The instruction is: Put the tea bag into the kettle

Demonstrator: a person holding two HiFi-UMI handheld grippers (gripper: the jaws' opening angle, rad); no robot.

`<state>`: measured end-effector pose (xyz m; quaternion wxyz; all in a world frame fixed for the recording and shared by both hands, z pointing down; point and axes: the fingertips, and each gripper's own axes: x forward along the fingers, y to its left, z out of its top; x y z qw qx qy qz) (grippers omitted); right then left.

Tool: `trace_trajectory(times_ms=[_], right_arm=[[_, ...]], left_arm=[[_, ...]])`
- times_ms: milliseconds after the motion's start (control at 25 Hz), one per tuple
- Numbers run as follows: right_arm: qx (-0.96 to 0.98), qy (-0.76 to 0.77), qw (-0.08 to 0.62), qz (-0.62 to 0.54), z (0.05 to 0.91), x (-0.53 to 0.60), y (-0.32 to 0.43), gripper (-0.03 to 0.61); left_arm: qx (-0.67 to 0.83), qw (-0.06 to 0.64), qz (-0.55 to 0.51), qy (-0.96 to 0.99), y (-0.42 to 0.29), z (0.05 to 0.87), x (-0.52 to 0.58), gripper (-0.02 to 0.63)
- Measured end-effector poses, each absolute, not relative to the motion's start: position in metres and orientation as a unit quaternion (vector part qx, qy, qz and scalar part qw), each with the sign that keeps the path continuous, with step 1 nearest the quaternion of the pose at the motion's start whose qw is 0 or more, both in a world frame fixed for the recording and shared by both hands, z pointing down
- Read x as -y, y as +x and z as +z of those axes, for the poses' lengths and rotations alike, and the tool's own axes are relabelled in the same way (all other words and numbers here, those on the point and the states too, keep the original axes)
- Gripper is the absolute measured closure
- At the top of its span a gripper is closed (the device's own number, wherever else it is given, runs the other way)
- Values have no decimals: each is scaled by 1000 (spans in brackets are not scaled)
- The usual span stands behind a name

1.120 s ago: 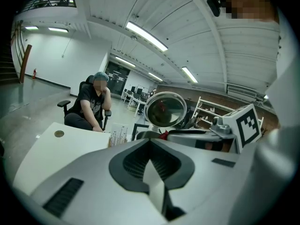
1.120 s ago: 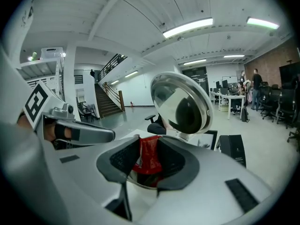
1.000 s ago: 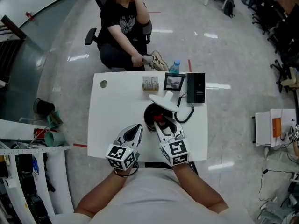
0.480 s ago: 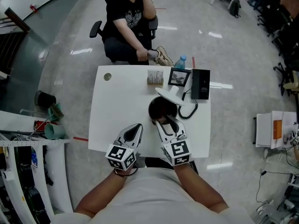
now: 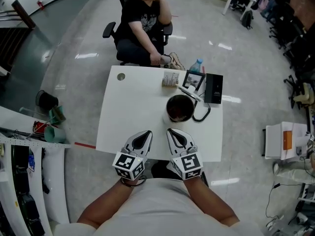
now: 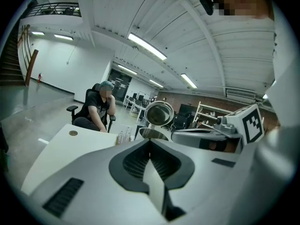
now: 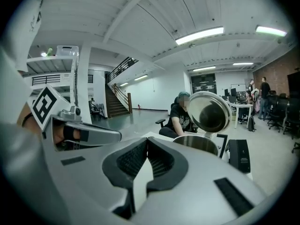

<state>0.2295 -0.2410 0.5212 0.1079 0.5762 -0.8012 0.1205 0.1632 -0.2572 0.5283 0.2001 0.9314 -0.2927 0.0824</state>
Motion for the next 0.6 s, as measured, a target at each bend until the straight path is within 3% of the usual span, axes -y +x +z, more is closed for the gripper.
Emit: trace_trajectory(times_ms=[600], right_arm=[[788,605,74,85,476,96,124,566]], left_arm=[[250,155,59,954,69,485,119,604]])
